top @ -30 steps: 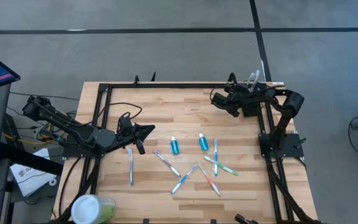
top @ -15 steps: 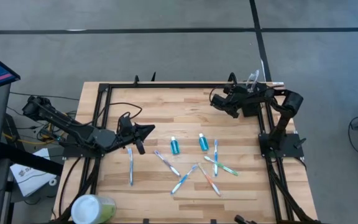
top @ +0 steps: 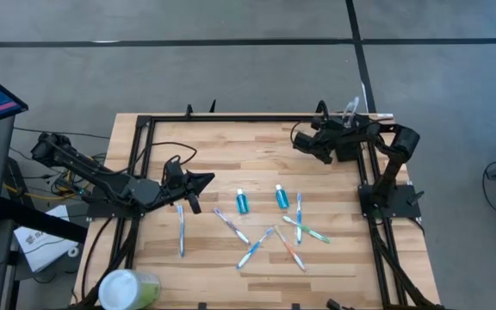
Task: Pick & Place toothbrushing station
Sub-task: Put the top green toothbrush into the left section of wire organizer
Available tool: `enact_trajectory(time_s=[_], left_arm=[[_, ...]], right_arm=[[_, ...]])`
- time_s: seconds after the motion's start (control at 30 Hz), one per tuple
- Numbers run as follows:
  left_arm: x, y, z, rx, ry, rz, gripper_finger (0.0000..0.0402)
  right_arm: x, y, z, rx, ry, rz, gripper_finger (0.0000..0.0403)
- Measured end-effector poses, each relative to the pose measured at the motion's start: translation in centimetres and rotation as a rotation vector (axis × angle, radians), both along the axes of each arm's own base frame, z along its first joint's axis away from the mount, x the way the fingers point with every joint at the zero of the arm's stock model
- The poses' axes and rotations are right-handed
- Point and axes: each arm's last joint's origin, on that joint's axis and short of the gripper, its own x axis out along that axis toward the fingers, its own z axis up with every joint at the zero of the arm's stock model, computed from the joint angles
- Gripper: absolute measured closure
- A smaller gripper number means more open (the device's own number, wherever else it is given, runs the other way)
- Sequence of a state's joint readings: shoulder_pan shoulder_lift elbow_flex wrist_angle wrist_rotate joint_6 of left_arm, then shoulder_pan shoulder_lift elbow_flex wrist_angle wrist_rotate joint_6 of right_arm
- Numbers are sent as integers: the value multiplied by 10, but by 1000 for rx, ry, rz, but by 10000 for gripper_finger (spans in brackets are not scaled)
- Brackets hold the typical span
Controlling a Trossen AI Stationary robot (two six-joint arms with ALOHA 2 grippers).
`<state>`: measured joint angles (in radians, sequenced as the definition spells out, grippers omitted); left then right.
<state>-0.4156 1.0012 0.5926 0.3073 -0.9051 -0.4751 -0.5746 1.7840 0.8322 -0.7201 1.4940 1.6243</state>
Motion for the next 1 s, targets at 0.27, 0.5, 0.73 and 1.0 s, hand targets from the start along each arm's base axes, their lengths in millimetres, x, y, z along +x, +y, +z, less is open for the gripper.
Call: enact_trajectory(time_s=[0.27,0.5,0.73,1.0], left_arm=[[0,0,0,-2,-3,-3,400],[0,0,1,-7,-9,-2,400],[-1,-2,1,-7,-9,-13,400],[-1,-3,1,-8,-10,-16,400]], right_arm=[[-2,1,0,3,-4,-4,392],[-3,1,-1,20,-28,-11,392],[-3,-1,-2,11,-40,-18,392],[-2,-2,-1,-14,-37,-16,392]])
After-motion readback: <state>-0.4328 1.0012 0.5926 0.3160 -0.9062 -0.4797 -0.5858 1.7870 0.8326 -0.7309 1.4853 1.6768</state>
